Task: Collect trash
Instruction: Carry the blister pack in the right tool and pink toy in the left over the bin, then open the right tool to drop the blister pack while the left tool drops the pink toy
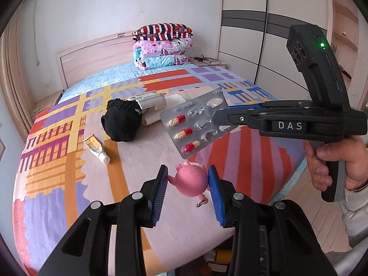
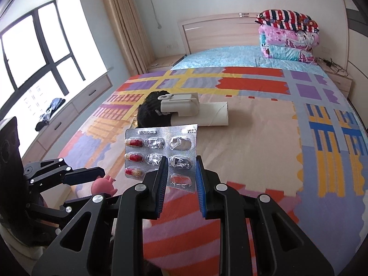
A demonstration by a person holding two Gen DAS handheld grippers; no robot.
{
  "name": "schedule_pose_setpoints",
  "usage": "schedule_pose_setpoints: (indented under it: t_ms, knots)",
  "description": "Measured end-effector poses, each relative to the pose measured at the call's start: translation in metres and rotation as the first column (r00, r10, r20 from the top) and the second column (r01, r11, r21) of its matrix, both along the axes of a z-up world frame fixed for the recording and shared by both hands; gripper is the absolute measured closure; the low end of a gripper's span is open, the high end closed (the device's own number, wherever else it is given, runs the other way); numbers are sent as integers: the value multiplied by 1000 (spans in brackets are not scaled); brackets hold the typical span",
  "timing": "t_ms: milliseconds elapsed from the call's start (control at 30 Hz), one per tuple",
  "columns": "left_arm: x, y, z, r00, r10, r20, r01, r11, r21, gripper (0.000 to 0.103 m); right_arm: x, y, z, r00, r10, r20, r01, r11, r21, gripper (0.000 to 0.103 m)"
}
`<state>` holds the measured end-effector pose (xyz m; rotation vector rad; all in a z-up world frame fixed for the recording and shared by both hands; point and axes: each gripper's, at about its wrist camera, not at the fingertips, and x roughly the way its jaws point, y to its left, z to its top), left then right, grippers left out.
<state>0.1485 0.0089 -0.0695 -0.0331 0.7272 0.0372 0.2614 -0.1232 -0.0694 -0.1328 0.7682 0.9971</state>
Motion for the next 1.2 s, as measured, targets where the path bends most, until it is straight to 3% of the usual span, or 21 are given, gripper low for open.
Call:
schedule_pose_setpoints:
  t_ms: [500, 800, 1200]
  knots:
    - [-50, -19, -13, 999, -11, -34, 9, 999, -42, 68, -48, -41, -5, 999, 30, 27, -29, 998, -50, 79]
    - [-72, -25, -51, 990, -40, -133, 31, 997, -72, 68, -90, -58, -35, 996, 85, 14, -83, 987, -138, 79]
    - [-82, -38, -97, 971, -69, -230, 40, 991, -128, 68, -112, -73, -81, 992, 95, -80, -111, 969, -221, 79]
